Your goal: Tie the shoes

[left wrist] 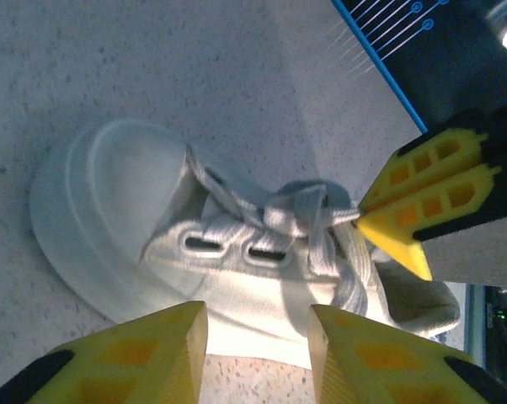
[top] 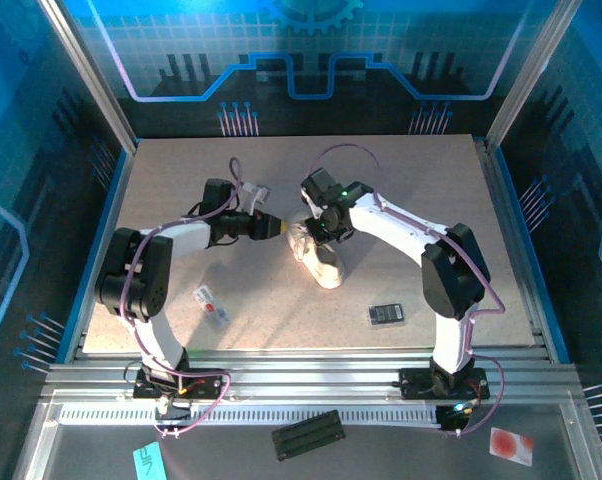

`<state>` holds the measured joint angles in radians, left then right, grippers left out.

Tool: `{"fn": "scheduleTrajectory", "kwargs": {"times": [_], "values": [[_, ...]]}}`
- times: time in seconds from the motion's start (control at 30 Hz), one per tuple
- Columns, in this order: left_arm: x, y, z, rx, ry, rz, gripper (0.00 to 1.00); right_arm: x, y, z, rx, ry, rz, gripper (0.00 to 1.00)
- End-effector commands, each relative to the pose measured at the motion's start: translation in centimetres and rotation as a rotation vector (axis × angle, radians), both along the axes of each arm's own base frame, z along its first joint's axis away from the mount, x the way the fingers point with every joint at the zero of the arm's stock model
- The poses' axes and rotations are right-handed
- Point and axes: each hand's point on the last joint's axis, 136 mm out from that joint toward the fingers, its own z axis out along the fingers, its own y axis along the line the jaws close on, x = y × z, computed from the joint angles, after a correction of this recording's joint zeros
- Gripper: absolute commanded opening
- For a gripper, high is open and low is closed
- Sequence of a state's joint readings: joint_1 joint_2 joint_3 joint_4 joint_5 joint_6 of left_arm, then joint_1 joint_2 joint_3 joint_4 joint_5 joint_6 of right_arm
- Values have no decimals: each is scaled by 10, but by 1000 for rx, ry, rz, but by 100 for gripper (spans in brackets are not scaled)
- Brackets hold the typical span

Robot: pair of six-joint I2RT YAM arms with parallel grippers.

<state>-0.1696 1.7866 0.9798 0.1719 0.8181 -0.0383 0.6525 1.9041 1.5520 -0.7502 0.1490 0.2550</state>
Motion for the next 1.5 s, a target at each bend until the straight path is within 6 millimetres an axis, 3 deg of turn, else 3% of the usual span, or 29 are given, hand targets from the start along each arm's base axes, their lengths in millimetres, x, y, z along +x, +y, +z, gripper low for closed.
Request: {"fn": "scheduleTrajectory", "kwargs": {"times": [0.0, 0.1, 0.23, 0.33, 0.63, 0.8, 1.1, 1.47], "values": [[18, -2, 30, -44, -161, -73, 39, 1, 0, 7, 38, 4, 63, 10], [30, 1, 53, -66, -258, -113, 40, 1, 0, 4, 57, 20, 87, 10], [21, 2, 64, 73, -490, -293, 46, -1, 4, -1, 81, 35, 126, 10], [12, 6, 49, 198, -587, -423, 52, -1, 9, -5, 96, 39, 155, 10], [26, -7, -7, 409, -723, -601, 54, 5, 13, -14, 115, 31, 182, 9], [38, -22, -15, 411, -769, -631, 55, 5, 10, -16, 113, 25, 194, 7], [33, -42, -41, 445, -792, -734, 52, 5, 3, -15, 135, 3, 203, 6], [22, -60, -36, 388, -800, -770, 44, 5, 2, -16, 151, -1, 216, 6]]}}
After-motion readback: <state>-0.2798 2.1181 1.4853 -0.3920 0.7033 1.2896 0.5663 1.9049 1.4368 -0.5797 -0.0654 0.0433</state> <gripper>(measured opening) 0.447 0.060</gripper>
